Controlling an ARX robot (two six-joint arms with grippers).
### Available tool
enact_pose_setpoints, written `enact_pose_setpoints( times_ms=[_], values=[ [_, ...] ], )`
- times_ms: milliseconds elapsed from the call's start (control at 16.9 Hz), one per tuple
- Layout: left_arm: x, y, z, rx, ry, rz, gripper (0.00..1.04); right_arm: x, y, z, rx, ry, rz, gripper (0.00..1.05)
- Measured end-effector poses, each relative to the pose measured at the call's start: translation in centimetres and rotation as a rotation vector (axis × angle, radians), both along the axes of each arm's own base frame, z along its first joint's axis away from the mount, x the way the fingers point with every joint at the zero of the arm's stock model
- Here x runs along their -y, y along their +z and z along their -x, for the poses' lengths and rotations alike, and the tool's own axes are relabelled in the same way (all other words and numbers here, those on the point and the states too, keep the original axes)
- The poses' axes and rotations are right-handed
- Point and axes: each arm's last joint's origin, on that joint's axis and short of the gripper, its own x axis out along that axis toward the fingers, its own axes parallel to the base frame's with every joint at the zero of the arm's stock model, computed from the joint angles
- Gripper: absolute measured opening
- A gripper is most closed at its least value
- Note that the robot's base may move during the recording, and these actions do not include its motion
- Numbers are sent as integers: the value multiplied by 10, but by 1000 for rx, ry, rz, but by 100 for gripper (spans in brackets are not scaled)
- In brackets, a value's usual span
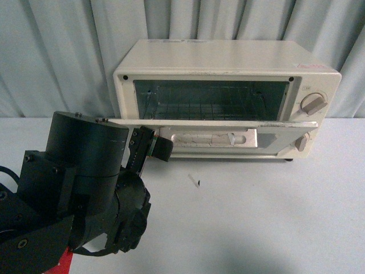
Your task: Open oven
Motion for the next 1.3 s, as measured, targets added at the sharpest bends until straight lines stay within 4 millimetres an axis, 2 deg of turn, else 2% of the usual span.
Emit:
enact_pose_setpoints(
  times_ms=[59,118,177,236,295,472,590,649,1062,1121,1180,1239,1298],
  values=[
    [0,0,0,1,0,1,98,4,-2,3,130,123,2,46],
    [-2,0,-1,2,6,1,98,6,22,1,370,212,66,37],
    [-1,1,-1,3,4,1,98,7,41,7,552,293,178,26],
    [-1,0,-1,0,6,-1,98,8,40,9,524,381,290,15],
    [-1,0,-1,1,5,-1,98,16,36,9,467,372,357,5],
    [-1,0,-1,2,6,-1,98,17,38,13,470,390,422,2],
    [-1,0,-1,2,5,-1,98,17,33,20,402,408,418,2],
    [-1,0,-1,1,6,-1,98,17,37,25,442,400,433,2],
    [-1,0,-1,2,5,-1,98,17,34,24,420,404,430,2],
    [-1,0,-1,2,5,-1,98,17,34,24,420,404,430,9],
    [-1,0,-1,2,5,-1,98,17,34,24,419,404,430,29],
    [-1,0,-1,2,5,-1,98,17,34,24,419,404,430,58],
    [-1,0,-1,2,5,-1,98,17,34,24,419,404,430,67]
  ],
)
